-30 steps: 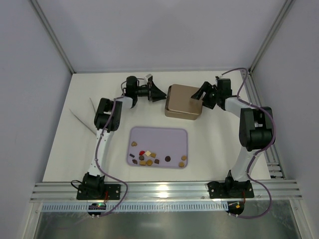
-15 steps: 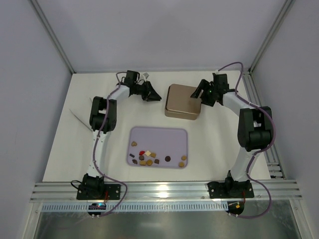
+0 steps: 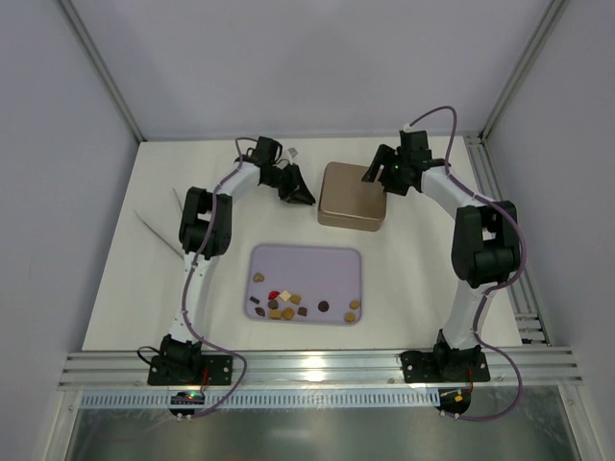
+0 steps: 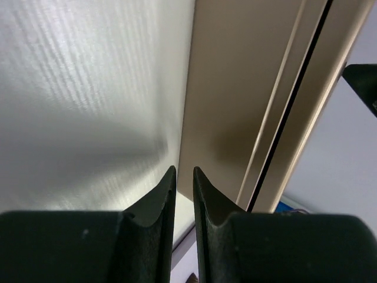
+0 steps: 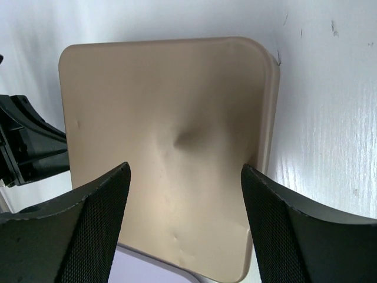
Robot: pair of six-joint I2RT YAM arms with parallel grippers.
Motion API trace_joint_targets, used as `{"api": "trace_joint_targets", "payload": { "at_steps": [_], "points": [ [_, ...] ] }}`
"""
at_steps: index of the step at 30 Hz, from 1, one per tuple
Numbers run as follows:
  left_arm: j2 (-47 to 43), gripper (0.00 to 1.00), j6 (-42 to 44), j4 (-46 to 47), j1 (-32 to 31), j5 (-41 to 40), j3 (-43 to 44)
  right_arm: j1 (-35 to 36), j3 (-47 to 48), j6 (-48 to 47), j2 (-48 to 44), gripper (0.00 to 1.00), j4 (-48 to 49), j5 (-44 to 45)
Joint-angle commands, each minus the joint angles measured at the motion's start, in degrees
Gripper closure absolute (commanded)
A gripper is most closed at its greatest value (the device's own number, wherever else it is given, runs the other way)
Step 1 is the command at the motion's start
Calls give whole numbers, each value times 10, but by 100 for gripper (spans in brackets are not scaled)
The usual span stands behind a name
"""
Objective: Pack the chocolate
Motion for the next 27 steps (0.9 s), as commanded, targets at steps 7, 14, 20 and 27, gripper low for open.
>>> {"api": "trace_joint_targets", "payload": {
  "at_steps": [7,14,20,27],
  "points": [
    [-19,85,30,-32,-14,-12,35,14,32,-21,14,23,-31,29],
    [-20,84,46,-53,-16,-23,45,20,44,-20,8,23,-33,40],
    [-13,85,50,-64,-16,-26,53,20,37,-28,-34,23,-24,65],
    [-11,84,52,-69,-16,-29,65,18,35,-32,-61,22,-48,107]
  ]
}}
